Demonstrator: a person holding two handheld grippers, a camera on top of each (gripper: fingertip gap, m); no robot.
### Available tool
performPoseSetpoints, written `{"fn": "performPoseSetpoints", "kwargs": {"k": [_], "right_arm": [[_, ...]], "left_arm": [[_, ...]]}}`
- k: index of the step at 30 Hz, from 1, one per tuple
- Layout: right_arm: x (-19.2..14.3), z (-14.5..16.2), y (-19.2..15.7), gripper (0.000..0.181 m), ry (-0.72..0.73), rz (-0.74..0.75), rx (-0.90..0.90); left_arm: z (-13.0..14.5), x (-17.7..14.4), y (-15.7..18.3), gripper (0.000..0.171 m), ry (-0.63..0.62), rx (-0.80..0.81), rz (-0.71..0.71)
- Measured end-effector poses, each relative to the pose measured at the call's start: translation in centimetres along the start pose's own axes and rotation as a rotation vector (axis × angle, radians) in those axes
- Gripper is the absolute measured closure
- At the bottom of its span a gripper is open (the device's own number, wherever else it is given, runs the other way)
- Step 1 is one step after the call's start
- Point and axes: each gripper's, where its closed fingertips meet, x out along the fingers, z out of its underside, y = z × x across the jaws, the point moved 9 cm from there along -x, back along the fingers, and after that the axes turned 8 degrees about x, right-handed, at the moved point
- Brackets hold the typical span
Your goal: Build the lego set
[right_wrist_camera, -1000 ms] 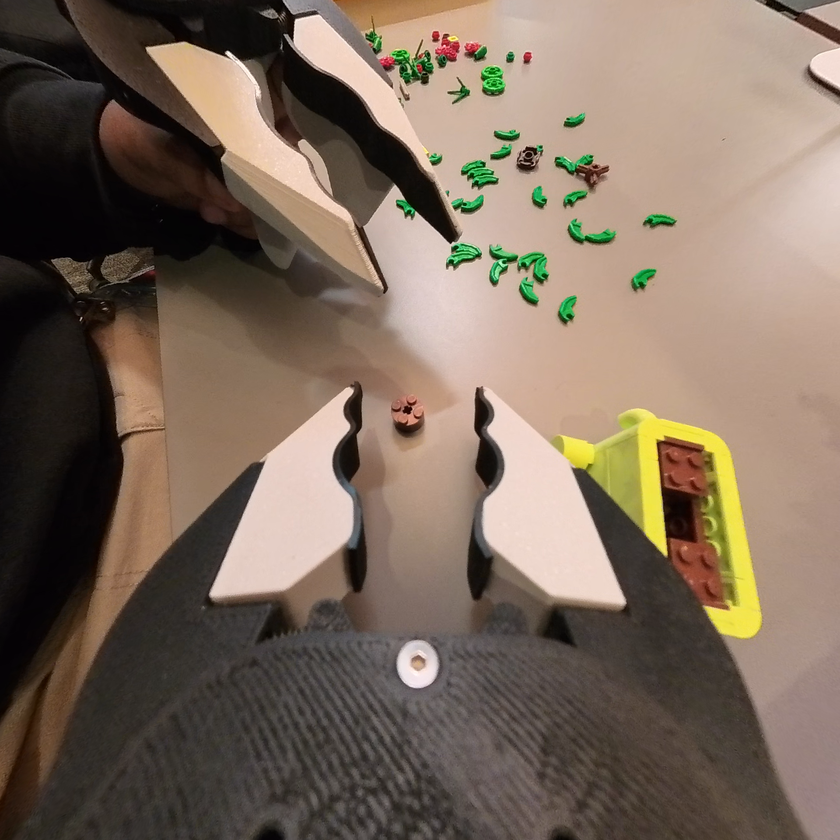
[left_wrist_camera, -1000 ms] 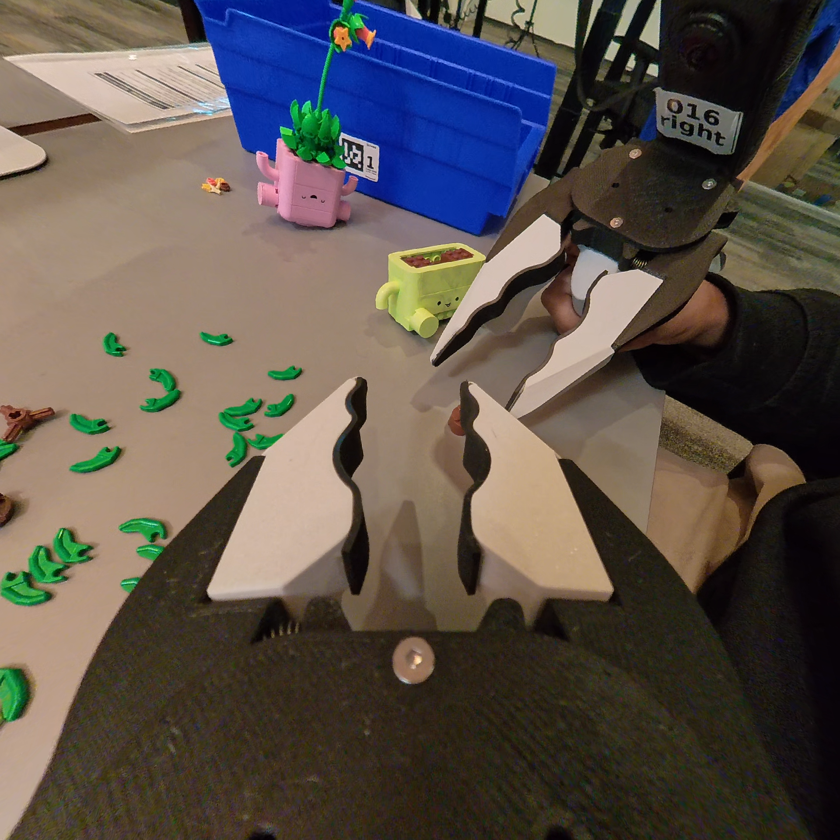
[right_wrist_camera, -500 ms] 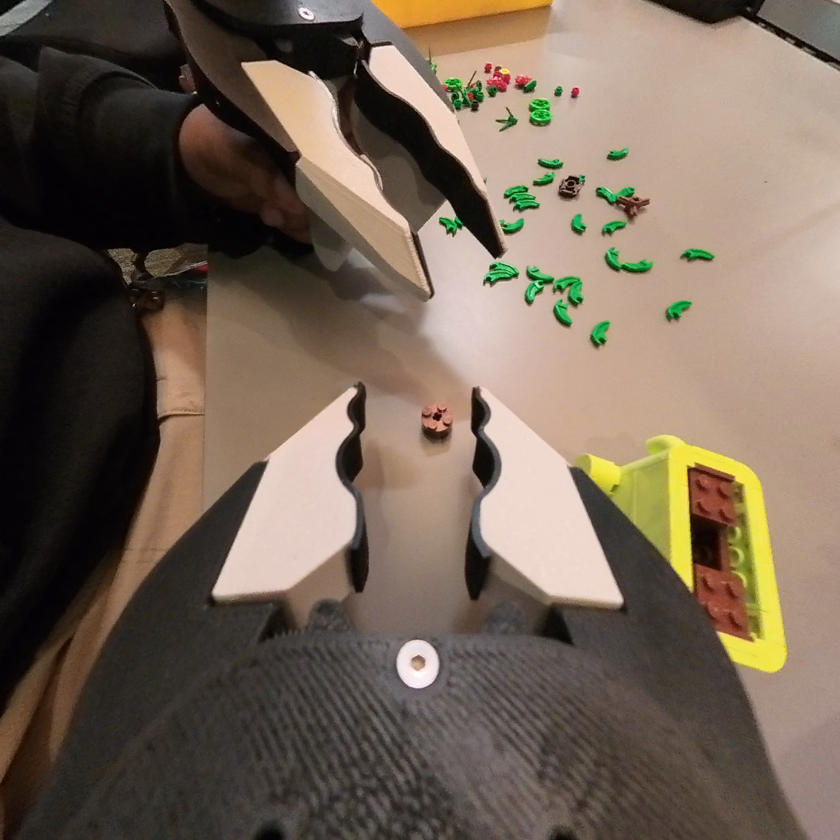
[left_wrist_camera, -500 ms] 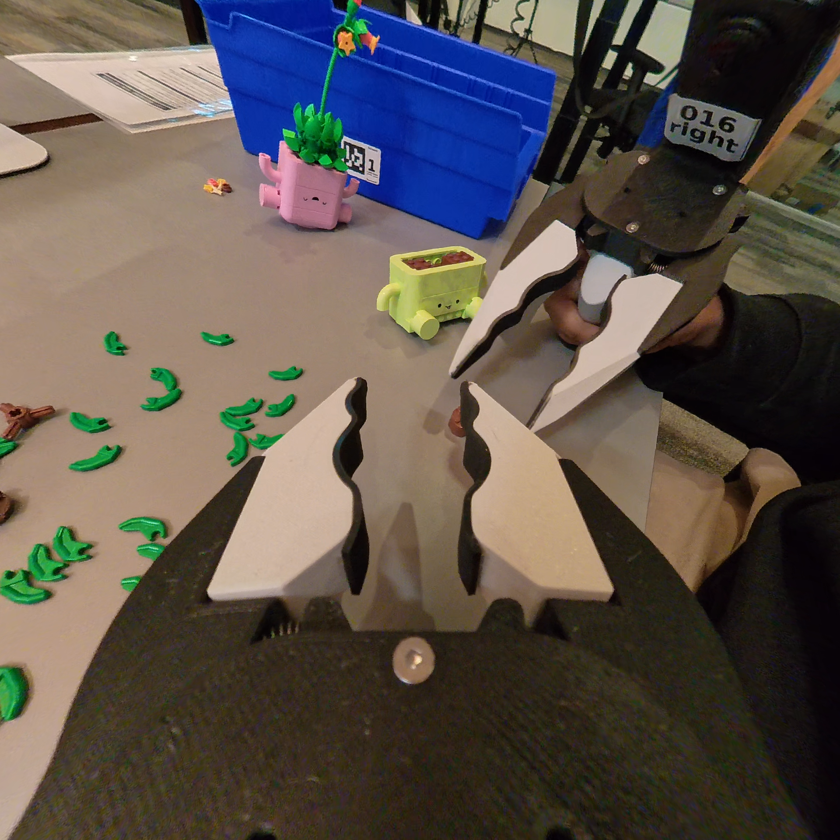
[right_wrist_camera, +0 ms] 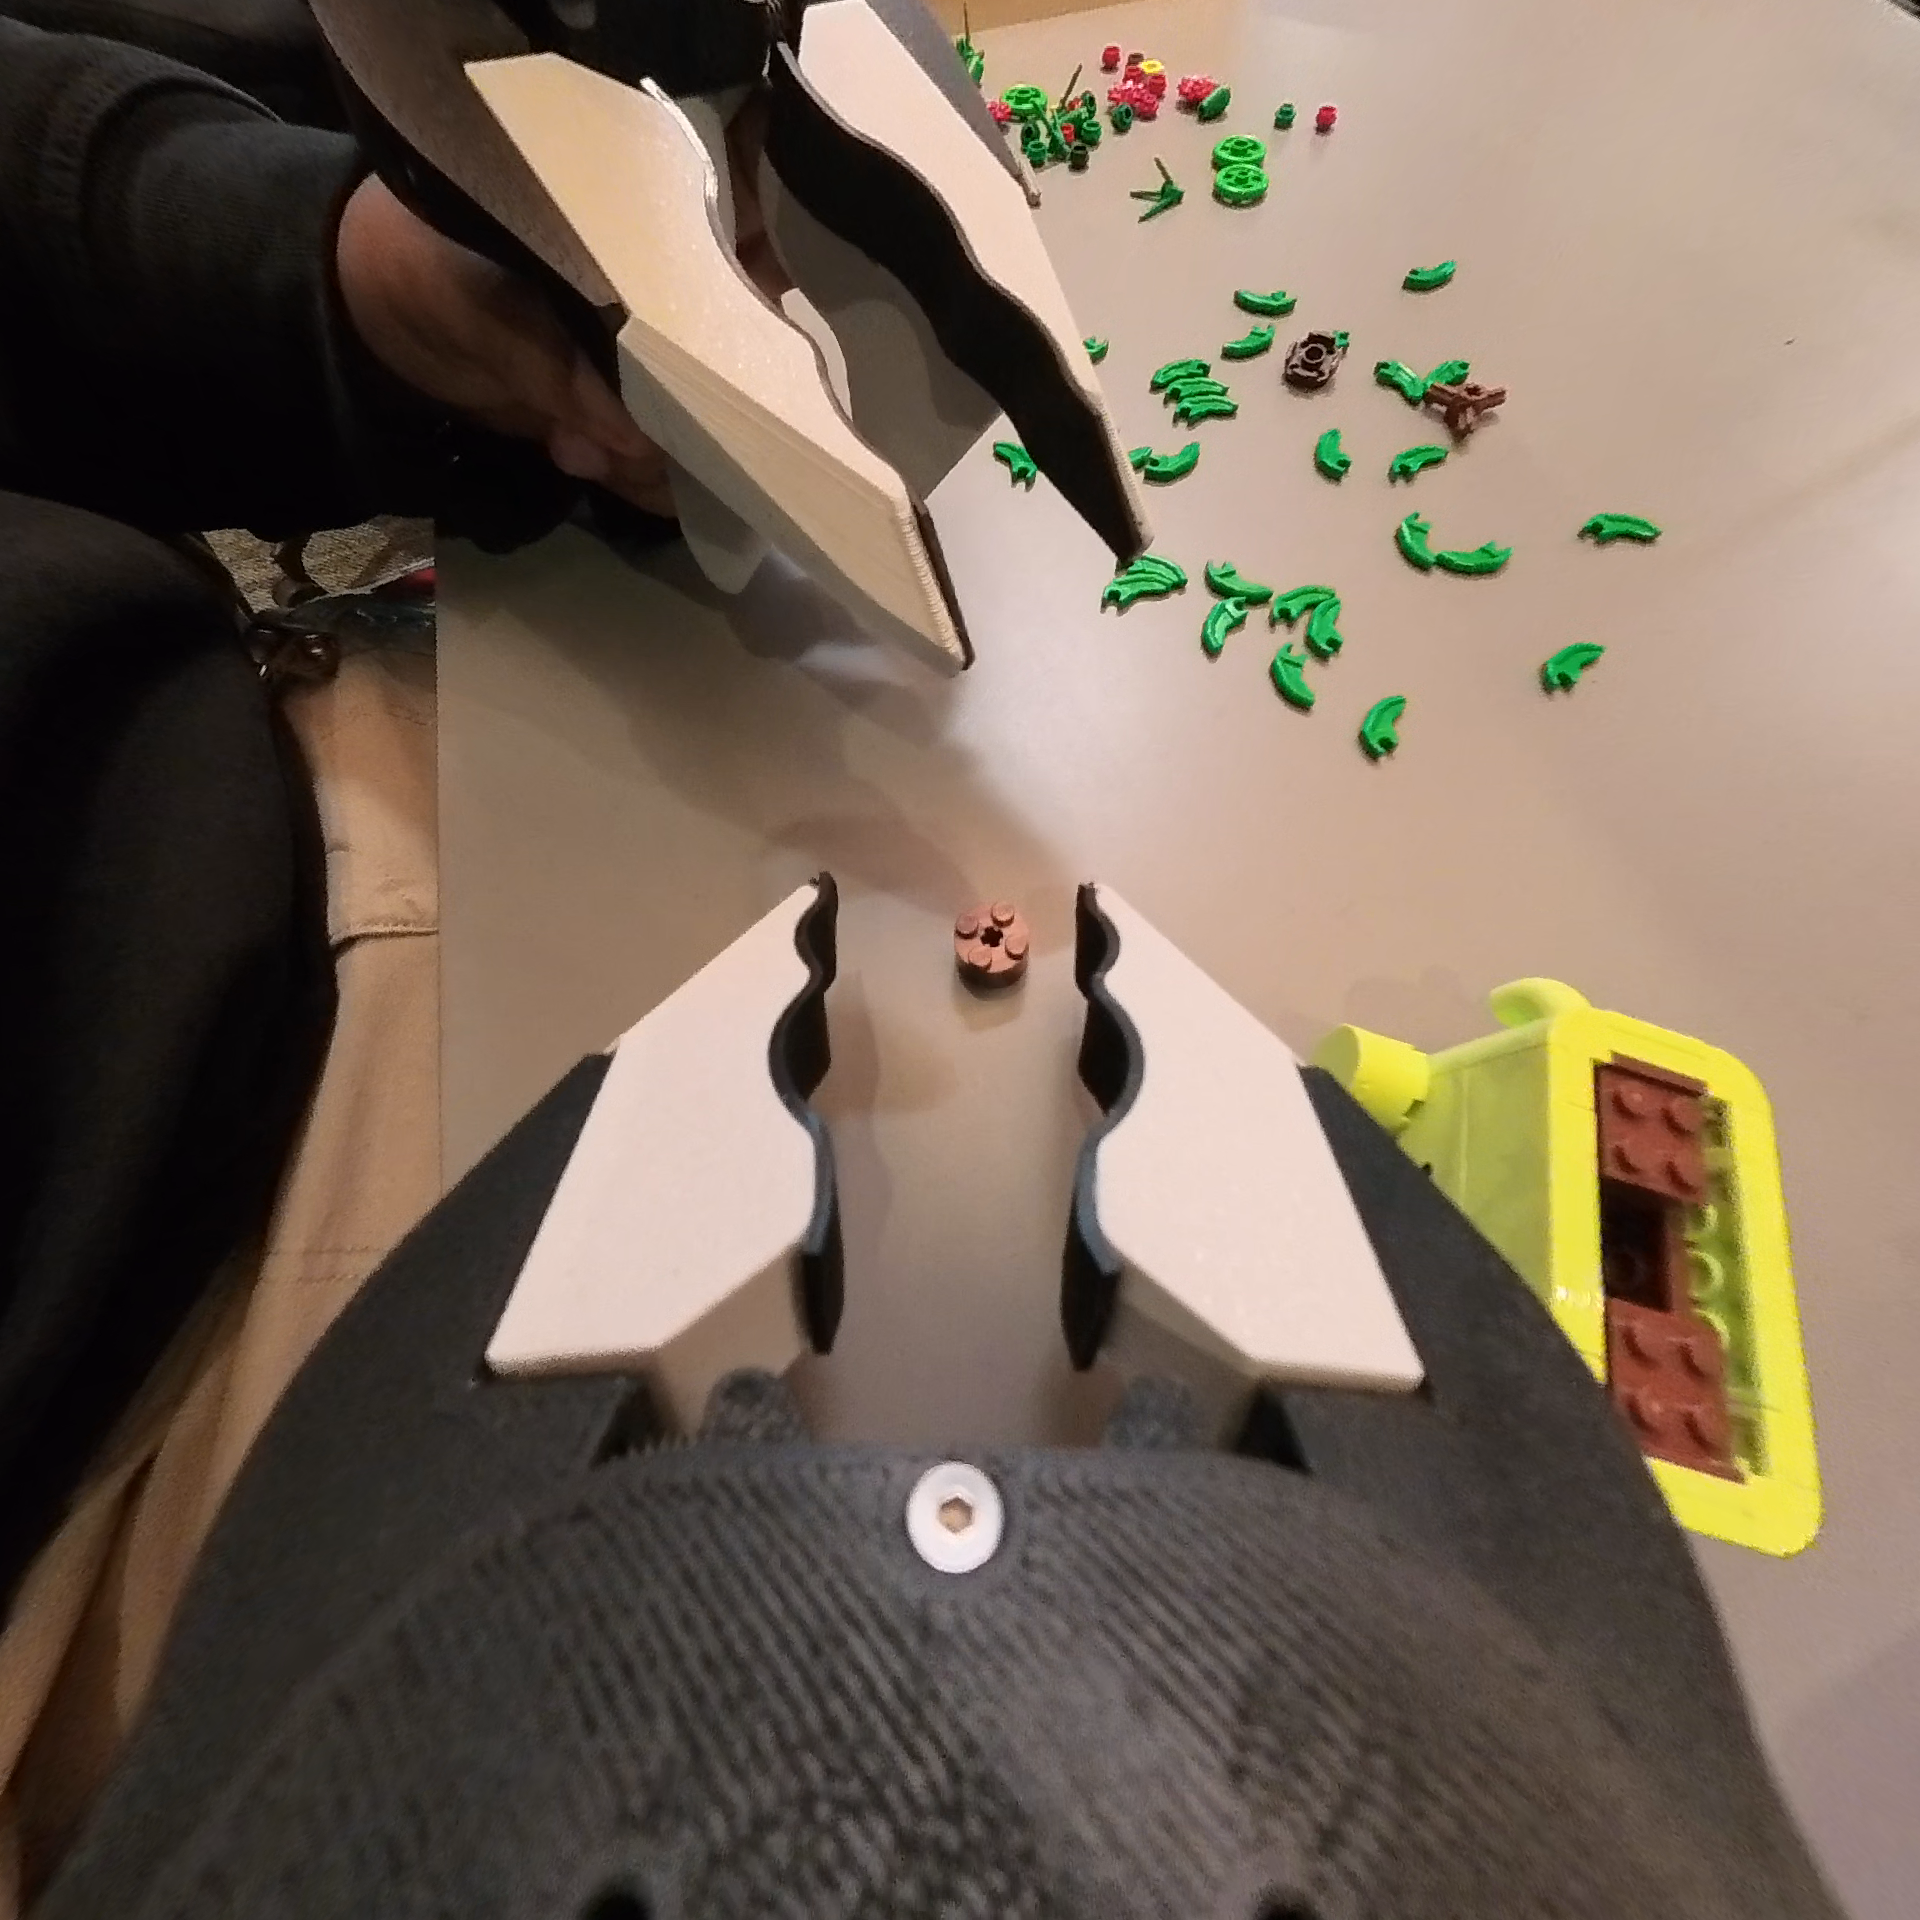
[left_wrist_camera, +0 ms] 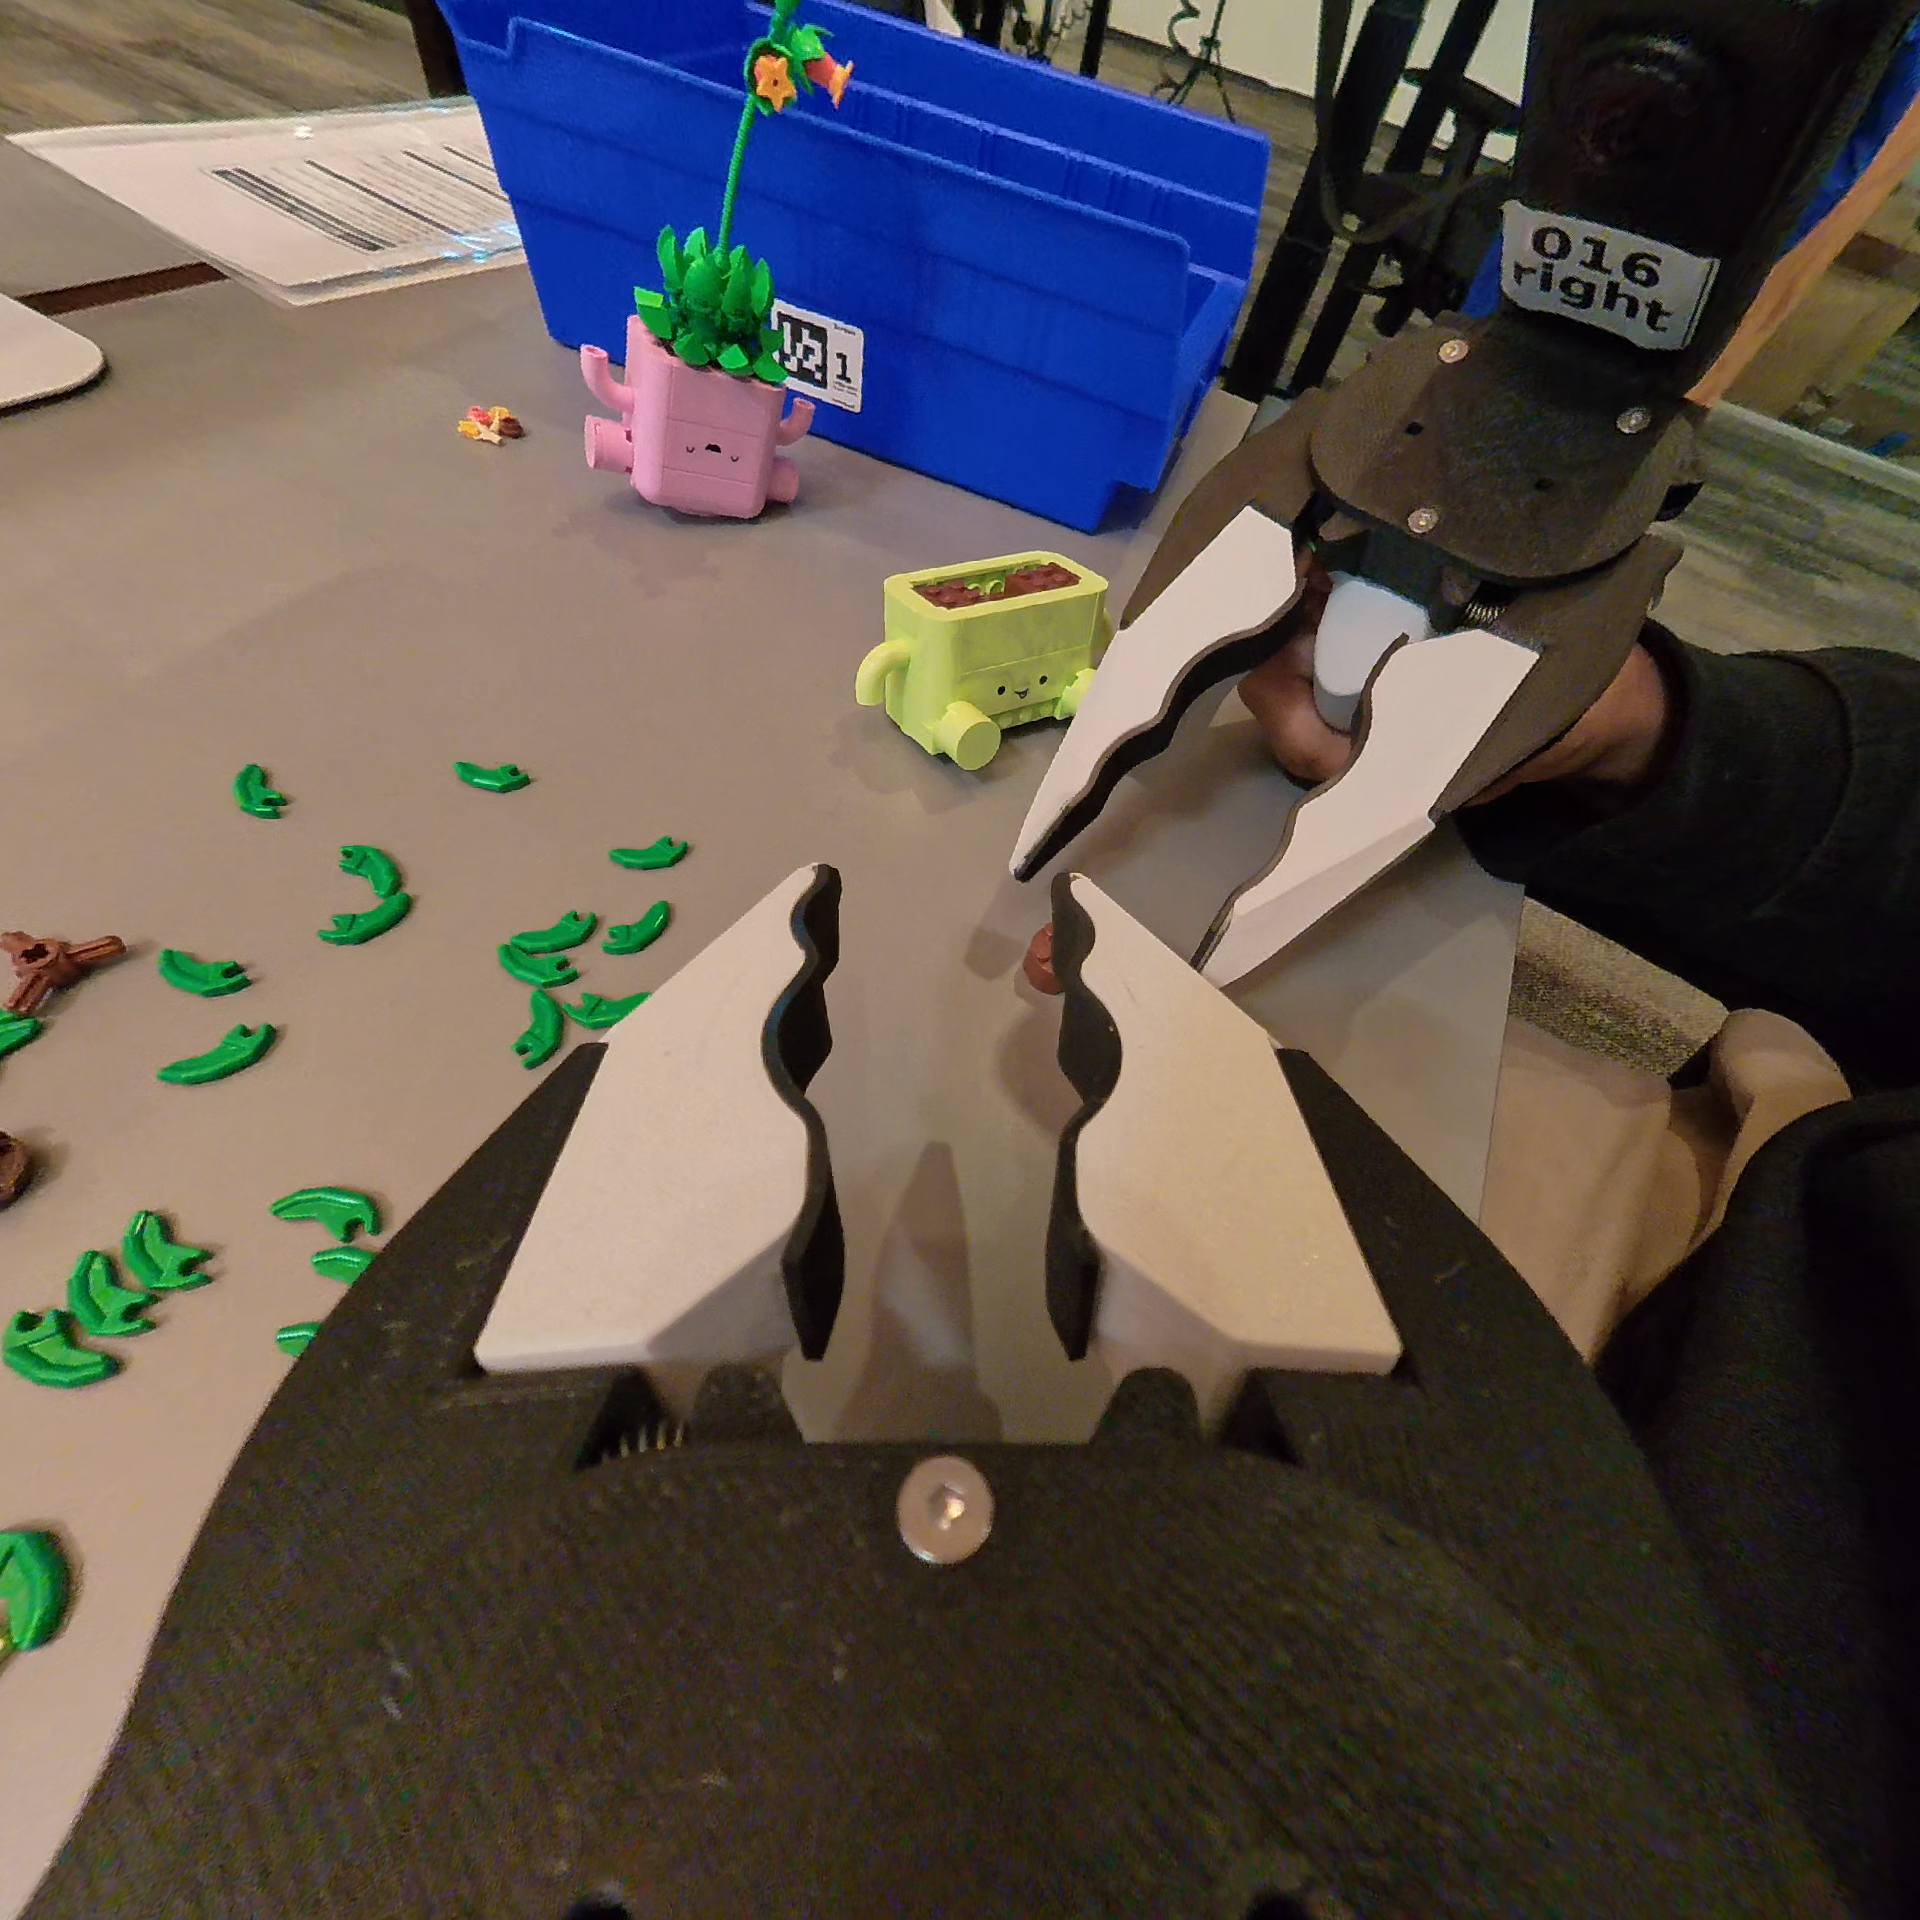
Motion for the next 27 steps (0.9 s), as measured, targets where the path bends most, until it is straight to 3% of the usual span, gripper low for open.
{"fn": "performPoseSetpoints", "kwargs": {"k": [6, 11, 13, 16, 20, 27], "right_arm": [[0.0, 0.0, 0.0, 0.136, -0.002, 0.003, -0.003], [-0.1, 0.0, -0.1, 0.137, 0.007, -0.003, -0.008], [-0.1, 0.0, -0.1, 0.136, 0.005, -0.005, -0.01], [-0.1, 0.0, -0.2, 0.136, 0.006, 0.001, -0.017], [-0.1, 0.0, -0.3, 0.137, 0.009, 0.006, -0.028], [0.0, 0.0, -0.3, 0.136, -0.004, 0.005, -0.033]], "left_arm": [[0.1, -0.9, -1.5, 0.139, 0.053, -0.089, -0.093], [1.3, -4.2, -9.4, 0.136, -0.043, -0.267, -0.398], [1.3, -4.6, -11.1, 0.135, -0.084, -0.268, -0.443], [1.8, -3.3, -12.2, 0.131, -0.225, -0.218, -0.47], [2.5, -1.9, -12.8, 0.137, -0.32, -0.17, -0.523], [2.6, -1.7, -12.8, 0.142, -0.351, -0.151, -0.557]]}}
